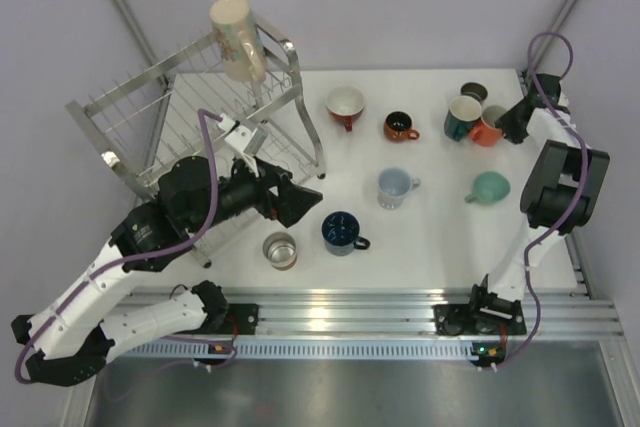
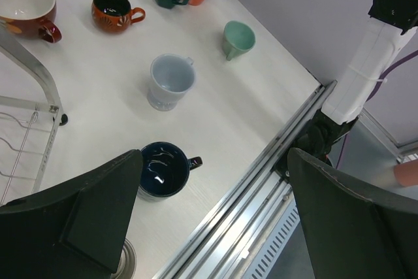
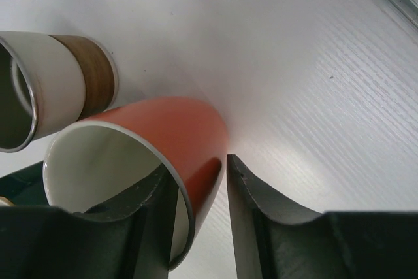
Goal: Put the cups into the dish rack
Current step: Grab a cup with the right arm
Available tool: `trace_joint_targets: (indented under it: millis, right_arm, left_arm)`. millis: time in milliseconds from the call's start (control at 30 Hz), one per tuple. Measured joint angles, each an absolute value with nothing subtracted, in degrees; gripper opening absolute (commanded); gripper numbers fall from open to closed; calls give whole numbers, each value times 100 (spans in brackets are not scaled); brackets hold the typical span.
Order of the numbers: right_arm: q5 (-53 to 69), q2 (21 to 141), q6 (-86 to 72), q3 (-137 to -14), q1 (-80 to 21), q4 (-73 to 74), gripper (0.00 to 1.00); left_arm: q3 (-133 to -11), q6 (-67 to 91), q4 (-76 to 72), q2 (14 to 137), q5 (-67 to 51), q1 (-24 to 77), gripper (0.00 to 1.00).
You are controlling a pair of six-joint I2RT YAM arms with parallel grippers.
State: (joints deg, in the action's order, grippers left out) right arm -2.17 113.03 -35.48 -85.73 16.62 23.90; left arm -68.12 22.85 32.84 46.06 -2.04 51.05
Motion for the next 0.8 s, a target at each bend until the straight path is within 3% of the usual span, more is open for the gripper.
trace_joint_targets:
  millis: [367, 800]
  right_arm:
    - [-392, 11255, -3323, -8473, 1667, 2408, 0]
    - [-913, 9463, -3052, -8099, 1669, 2703, 0]
  left_arm:
    - [-6785, 2388, 3249, 4626, -296, 5107, 98]
    - [-6726, 2462, 3017, 4587, -478, 5107, 96]
